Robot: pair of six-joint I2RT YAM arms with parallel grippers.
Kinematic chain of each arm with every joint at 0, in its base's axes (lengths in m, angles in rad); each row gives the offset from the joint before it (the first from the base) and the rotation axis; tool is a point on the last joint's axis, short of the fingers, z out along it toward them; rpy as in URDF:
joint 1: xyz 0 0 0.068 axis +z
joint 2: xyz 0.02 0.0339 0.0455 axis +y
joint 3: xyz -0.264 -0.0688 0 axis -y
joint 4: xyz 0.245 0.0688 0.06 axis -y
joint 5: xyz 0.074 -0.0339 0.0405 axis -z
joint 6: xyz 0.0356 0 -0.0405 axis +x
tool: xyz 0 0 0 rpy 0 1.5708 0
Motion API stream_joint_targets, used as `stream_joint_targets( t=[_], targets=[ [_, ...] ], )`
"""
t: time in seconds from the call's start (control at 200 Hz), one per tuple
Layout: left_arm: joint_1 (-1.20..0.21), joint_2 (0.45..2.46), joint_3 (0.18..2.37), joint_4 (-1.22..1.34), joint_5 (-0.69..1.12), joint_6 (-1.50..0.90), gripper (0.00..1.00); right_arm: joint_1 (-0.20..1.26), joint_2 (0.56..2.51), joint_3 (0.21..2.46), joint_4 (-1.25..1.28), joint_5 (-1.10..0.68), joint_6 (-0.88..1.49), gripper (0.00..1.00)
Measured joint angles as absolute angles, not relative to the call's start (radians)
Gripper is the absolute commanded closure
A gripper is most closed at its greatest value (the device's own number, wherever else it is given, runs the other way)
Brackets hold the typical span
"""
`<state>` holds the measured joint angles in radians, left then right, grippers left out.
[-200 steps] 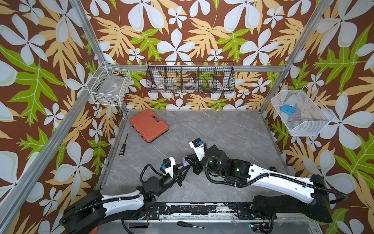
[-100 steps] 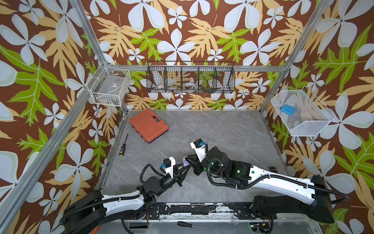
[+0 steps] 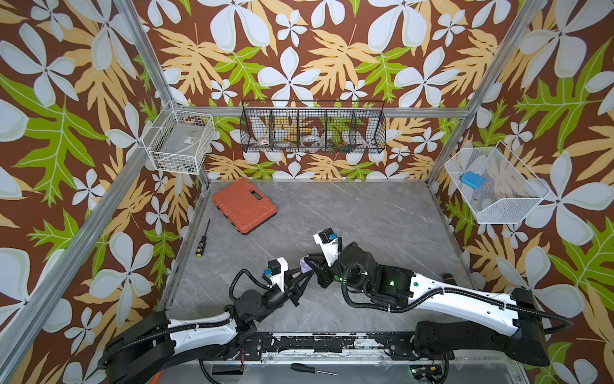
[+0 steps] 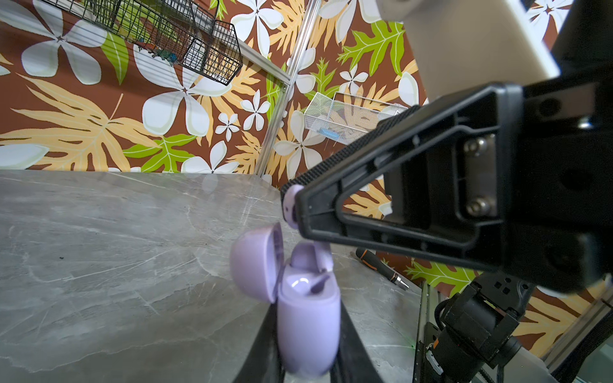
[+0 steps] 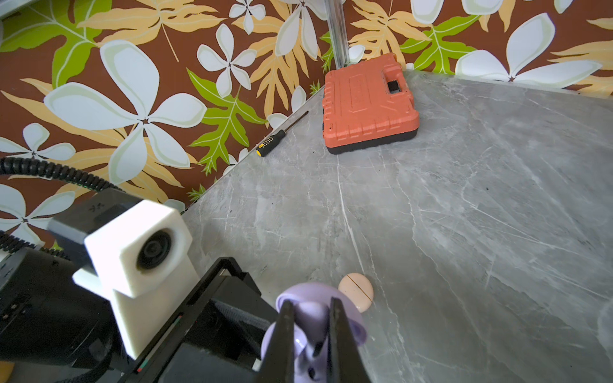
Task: Insert wireless bluetooth earbuds into charging case
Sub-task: Insert the wireless bluetooth earbud into the charging case.
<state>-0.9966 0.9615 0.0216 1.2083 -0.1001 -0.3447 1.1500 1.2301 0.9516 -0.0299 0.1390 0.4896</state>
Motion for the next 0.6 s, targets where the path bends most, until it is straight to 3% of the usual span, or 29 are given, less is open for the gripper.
stream_joint_targets(
  t=[0.601],
  targets=[
    [-0.997, 0.961, 0.022, 1.209, -0.081, -0.36, 1.0, 1.172, 1.227, 0.928, -0.008, 0.175, 0.469, 0.9]
  ],
)
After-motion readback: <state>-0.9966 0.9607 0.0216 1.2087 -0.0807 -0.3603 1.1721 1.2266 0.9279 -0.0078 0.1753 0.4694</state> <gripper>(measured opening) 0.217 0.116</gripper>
